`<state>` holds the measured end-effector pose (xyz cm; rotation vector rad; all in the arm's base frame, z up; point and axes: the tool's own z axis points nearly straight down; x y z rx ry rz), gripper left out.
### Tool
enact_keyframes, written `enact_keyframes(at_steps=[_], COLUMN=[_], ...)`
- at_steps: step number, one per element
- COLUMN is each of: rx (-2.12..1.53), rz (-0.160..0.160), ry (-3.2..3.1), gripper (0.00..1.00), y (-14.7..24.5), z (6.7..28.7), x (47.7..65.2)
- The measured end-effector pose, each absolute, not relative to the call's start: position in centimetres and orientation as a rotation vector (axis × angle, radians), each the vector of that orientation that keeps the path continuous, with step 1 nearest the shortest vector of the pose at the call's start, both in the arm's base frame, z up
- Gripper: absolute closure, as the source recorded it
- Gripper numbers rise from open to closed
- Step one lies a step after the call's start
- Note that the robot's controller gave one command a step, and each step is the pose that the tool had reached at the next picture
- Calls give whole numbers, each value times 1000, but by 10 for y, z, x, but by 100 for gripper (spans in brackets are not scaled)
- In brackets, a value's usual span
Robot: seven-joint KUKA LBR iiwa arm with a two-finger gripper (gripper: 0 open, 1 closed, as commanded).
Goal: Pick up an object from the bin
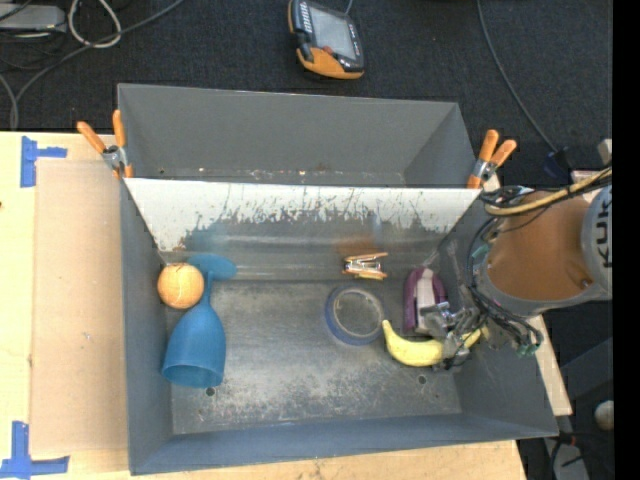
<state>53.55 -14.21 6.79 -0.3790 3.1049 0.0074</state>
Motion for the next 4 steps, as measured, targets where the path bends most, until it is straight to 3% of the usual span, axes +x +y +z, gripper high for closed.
enact_keyframes(at_steps=[2,4], rx=[-381,-384], rz=[9,12], ry=[3105,3106], gripper=[100,100], y=[-141,-139], z=[70,98], x=[536,535])
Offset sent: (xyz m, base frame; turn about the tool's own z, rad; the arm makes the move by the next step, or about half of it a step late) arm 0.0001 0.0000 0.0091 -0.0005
